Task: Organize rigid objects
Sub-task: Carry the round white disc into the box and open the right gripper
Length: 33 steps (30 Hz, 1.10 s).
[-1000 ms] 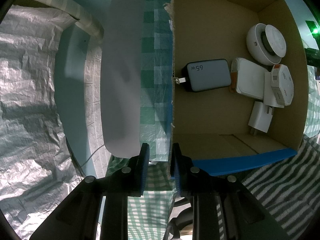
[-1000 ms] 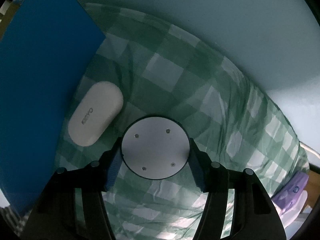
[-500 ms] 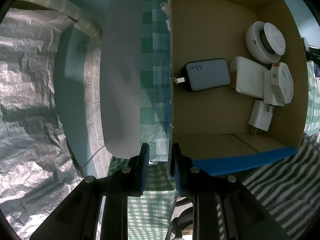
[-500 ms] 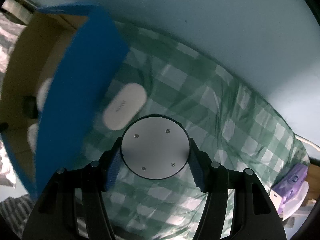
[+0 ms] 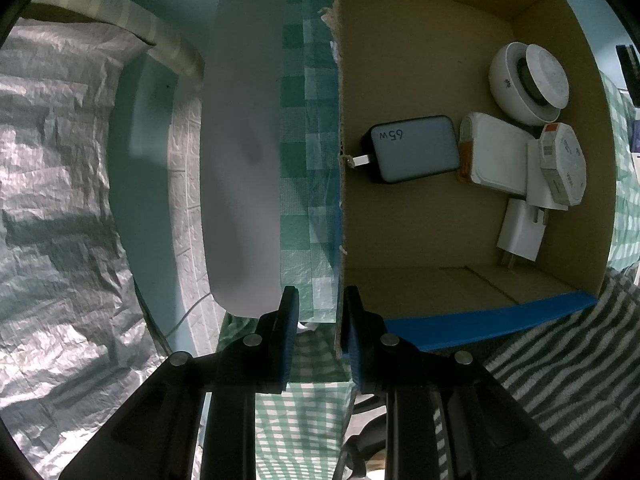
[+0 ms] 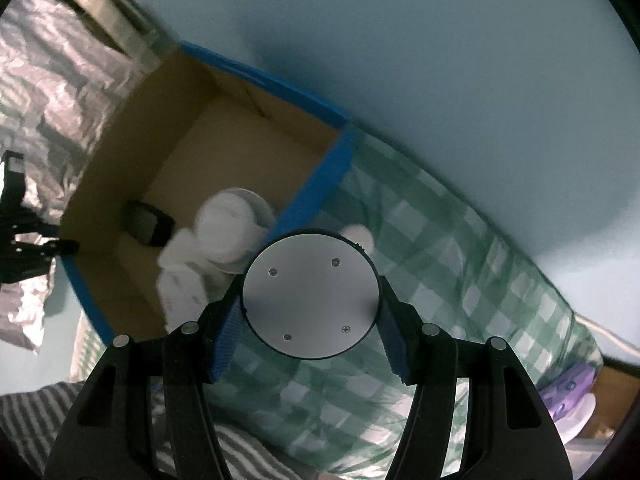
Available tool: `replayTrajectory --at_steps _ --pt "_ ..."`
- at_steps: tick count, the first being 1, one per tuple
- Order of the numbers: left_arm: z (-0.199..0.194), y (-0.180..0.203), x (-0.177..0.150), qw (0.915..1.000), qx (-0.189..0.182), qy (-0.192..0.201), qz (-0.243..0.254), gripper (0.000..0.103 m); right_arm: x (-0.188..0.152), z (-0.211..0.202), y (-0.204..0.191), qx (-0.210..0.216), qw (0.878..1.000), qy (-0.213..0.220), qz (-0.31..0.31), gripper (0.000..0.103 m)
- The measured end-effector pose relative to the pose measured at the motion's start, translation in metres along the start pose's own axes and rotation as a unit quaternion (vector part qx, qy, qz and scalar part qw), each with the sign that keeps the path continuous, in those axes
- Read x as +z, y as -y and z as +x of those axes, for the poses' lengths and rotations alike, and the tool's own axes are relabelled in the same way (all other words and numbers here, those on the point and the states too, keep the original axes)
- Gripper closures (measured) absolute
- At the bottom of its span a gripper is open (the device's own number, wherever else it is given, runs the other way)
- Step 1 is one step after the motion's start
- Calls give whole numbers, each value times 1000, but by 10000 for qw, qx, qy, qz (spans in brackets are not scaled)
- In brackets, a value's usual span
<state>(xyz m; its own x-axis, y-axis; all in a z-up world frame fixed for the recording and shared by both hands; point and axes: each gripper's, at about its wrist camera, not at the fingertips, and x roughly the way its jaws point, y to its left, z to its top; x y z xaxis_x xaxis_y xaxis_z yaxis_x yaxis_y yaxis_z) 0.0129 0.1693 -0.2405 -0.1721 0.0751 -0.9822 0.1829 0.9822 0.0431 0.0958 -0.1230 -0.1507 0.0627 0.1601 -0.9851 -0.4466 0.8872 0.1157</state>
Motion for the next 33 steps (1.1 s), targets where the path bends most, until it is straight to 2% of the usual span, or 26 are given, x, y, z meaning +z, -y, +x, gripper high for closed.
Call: replayTrajectory --at_steps 10,19,33 --pt "-1 0 0 10000 9 12 12 80 19 11 -55 121 9981 -5 -596 42" --pt "-2 -1 1 10000 13 15 20 80 21 30 -94 192 9950 -200 -964 42" --pt "-2 -1 1 10000 12 16 26 80 18 54 -116 176 9922 -403 -1164 41"
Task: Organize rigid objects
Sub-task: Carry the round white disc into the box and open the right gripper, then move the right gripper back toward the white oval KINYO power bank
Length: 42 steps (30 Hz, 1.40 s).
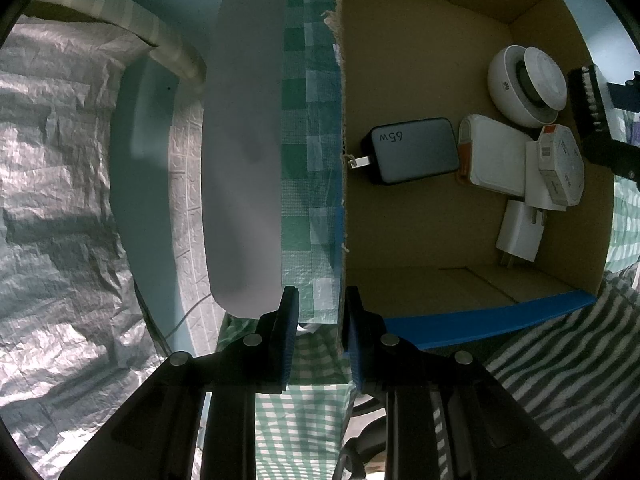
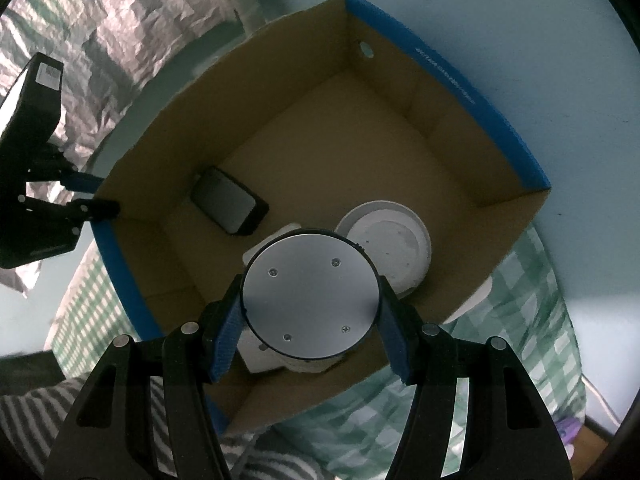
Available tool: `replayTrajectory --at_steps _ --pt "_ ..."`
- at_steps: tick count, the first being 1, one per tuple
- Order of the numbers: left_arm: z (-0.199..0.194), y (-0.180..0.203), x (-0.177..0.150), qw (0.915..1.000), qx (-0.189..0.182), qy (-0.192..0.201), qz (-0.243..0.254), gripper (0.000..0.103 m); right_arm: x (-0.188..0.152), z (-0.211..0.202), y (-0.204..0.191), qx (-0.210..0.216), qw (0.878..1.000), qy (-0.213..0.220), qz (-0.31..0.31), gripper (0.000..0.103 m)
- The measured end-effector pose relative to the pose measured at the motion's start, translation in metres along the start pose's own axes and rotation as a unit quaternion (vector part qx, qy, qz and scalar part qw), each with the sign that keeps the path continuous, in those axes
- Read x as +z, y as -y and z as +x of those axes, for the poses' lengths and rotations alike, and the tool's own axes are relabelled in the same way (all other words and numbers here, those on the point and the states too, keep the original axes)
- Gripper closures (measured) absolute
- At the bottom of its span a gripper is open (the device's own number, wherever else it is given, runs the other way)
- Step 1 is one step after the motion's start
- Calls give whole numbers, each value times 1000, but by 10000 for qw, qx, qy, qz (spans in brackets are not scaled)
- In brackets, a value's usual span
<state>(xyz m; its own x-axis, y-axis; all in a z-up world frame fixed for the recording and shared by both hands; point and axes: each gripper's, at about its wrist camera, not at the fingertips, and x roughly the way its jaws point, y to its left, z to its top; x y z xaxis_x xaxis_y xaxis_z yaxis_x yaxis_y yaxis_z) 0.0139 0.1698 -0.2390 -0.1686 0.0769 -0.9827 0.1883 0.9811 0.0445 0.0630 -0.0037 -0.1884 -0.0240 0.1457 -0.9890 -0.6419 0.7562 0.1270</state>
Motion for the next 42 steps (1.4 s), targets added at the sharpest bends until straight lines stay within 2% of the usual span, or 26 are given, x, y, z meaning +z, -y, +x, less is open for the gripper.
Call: replayTrajectory --at_steps 5,12,24,29,34,42 --pt "-1 1 0 10000 10 -1 0 80 -1 4 -5 -229 9997 -41 -73 41" --pt "0 1 0 10000 10 -3 -3 80 -1 -3 -4 -165 9998 87 -50 37" --pt "-1 4 1 10000 17 -2 -6 80 -2 -23 16 -98 9994 256 227 36" --pt "-1 4 1 10000 17 -5 -8 80 -5 -39 39 -80 9977 385 544 36" --pt "-1 4 0 10000 22 -9 3 80 -13 -53 81 -144 9930 498 1063 36" --pt "0 3 -2 10000 8 -12 -4 80 -28 -47 139 -312 9842 395 1695 36"
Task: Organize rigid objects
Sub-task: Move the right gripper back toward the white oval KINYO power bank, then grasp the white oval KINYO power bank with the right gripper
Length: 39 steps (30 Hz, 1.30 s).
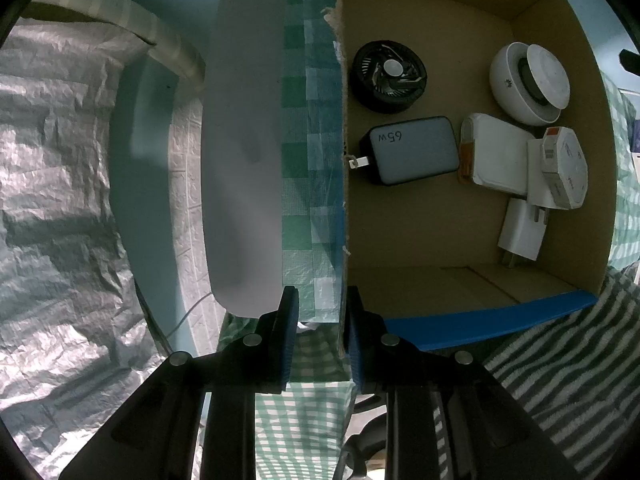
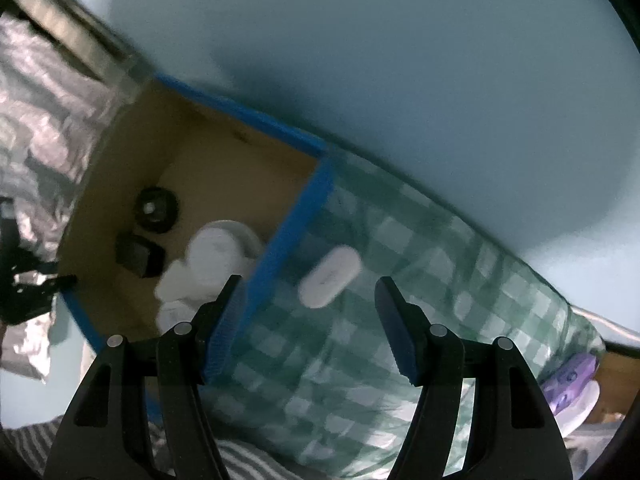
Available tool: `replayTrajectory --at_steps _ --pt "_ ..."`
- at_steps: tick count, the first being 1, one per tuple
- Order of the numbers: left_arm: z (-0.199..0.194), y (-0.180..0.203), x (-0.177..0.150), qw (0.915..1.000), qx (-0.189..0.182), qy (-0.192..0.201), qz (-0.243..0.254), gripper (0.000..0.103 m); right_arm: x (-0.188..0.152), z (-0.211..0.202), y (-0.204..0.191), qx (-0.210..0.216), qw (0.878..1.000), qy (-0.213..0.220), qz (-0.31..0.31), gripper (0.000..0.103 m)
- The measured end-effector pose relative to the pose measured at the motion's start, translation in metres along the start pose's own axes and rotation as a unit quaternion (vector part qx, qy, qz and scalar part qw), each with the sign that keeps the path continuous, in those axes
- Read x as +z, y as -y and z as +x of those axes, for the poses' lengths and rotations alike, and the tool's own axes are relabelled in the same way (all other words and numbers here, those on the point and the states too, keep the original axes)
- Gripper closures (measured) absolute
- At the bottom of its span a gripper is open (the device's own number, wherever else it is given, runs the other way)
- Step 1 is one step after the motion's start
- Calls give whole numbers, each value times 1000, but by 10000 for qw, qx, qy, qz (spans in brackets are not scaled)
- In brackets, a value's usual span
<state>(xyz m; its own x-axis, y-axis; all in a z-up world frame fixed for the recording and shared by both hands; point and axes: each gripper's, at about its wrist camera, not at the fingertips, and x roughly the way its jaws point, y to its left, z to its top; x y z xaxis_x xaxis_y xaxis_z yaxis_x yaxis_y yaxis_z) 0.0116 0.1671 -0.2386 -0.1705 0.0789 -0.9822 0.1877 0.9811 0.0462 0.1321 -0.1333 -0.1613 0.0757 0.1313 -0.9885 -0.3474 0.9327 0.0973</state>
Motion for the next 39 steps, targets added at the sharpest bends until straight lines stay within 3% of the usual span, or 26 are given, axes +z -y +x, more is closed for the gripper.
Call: replayTrajectory --at_steps 8,13,28,30,34,39 --pt "1 -1 -1 10000 4 -23 -10 80 1 51 29 63 9974 -435 577 36" --pt "1 -4 -1 10000 -26 -31 -40 80 2 77 36 225 9949 -433 879 36" --pt "3 -7 -2 9999 -60 -40 -146 77 -1 122 38 266 9928 -585 1015 36" --pt "3 -7 -2 9999 -64 -47 -150 77 -1 125 37 322 9927 -666 948 49" --pt "3 -7 -1 9999 -22 -68 -119 77 -7 132 29 201 9931 -971 627 64" --pt "3 -6 -1 9999 -9 -74 -110 77 -18 131 26 118 9937 -987 521 66"
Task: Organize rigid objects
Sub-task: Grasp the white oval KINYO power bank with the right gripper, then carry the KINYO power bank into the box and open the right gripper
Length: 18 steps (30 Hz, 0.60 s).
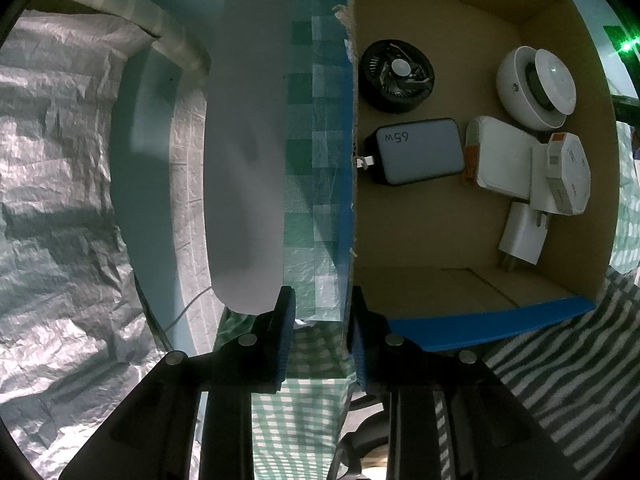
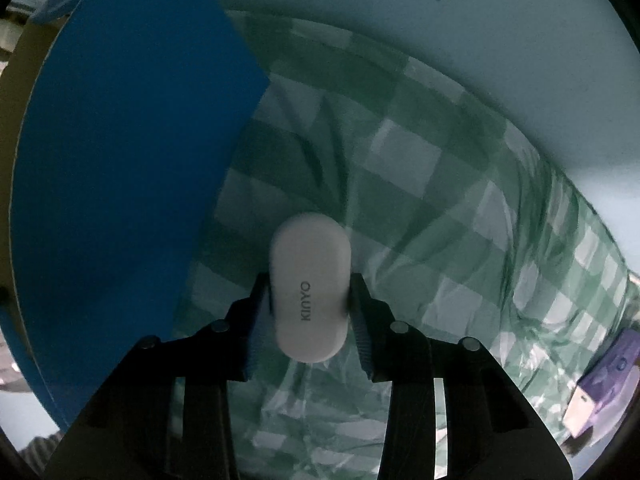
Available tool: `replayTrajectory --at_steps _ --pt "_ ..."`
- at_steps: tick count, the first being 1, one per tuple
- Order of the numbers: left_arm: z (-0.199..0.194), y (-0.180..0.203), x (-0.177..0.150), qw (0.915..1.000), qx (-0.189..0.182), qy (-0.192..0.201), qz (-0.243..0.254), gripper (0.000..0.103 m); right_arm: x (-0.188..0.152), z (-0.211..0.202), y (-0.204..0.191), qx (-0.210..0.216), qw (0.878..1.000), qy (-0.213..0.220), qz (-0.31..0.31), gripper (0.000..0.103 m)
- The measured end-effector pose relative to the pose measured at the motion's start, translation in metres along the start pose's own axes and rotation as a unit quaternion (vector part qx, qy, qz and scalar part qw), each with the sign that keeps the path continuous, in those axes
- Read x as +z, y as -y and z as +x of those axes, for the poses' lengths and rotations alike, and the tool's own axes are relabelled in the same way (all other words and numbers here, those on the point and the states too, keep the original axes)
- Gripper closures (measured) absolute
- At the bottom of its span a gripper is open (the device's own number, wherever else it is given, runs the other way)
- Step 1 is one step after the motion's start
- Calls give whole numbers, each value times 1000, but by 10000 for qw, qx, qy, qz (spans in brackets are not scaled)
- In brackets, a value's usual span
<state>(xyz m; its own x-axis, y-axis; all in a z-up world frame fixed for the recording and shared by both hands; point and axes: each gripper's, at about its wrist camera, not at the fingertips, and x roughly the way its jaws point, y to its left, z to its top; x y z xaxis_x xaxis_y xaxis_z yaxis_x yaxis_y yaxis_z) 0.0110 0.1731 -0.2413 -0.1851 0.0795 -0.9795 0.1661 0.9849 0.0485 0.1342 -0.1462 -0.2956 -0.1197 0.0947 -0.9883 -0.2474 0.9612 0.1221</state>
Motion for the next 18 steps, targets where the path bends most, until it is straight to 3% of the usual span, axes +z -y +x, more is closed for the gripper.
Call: replayTrajectory --at_steps 11,18 --pt "-2 0 0 10000 8 24 -5 77 -12 -8 -13 -155 9998 119 -64 67" --pt "-2 1 0 10000 25 25 43 77 -26 -40 -19 -49 9995 290 -106 67"
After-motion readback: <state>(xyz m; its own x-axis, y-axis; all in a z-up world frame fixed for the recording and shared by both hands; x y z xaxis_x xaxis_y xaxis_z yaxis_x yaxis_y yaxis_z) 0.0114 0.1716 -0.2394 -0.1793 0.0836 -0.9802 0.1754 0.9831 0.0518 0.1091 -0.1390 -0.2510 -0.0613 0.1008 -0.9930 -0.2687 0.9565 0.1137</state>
